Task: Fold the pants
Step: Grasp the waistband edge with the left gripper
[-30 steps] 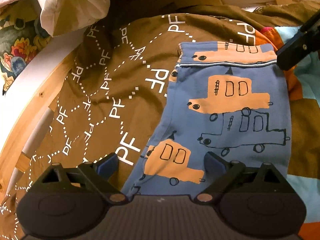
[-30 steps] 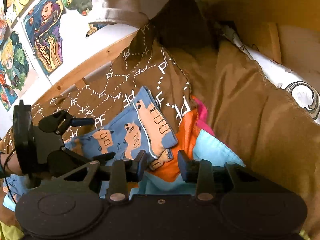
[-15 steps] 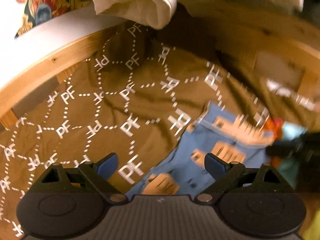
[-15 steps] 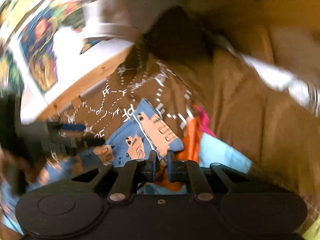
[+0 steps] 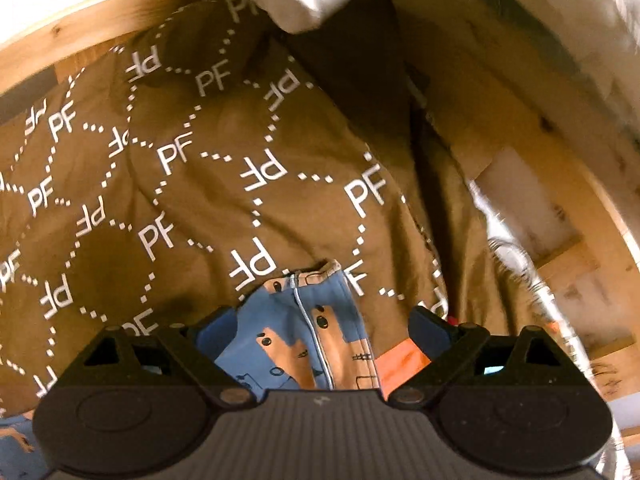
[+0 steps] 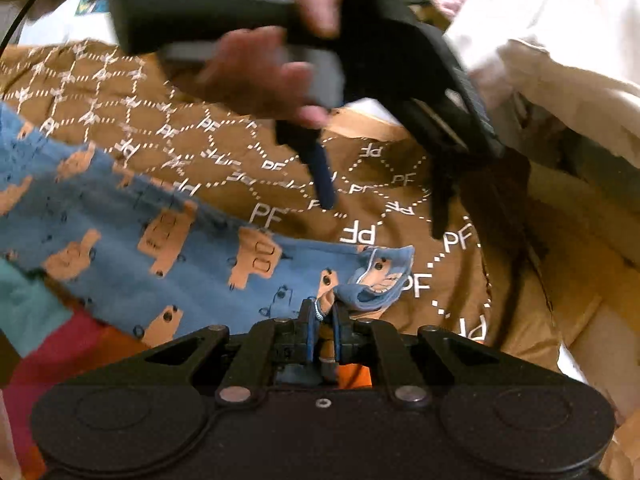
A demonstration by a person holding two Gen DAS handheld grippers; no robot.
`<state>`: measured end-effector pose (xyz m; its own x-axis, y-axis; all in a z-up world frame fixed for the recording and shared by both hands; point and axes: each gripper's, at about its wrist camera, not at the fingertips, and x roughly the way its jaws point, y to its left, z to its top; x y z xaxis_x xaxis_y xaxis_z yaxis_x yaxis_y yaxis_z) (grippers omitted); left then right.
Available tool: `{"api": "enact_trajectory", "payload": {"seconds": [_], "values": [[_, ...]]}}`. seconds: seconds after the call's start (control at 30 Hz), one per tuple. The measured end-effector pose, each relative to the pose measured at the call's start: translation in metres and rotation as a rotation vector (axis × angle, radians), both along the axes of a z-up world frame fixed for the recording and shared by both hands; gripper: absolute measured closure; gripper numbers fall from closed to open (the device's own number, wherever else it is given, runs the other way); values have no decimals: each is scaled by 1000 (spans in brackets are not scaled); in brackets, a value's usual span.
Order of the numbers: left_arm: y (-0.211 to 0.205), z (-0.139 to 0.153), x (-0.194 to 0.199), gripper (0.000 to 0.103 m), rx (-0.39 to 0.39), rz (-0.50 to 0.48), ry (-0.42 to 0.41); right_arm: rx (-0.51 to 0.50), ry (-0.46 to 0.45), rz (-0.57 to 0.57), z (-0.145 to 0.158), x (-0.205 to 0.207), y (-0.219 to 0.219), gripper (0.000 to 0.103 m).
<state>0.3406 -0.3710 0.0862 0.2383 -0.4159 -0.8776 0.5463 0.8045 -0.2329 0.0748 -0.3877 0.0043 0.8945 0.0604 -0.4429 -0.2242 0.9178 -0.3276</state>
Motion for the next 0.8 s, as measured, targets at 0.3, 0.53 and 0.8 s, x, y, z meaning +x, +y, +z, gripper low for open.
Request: {"api": "enact_trajectory", "payload": {"seconds": [0.3, 0.53, 0.8], "values": [[-43, -15, -15, 20, 228, -40, -54, -41, 16, 18, -4, 1, 4, 94], [-49, -19, -20, 60, 274, -50, -56, -64, 24, 31, -5, 3, 8, 94], [-15, -11, -15, 89, 122, -16, -16, -62, 4, 39, -3, -2, 9, 94]]}}
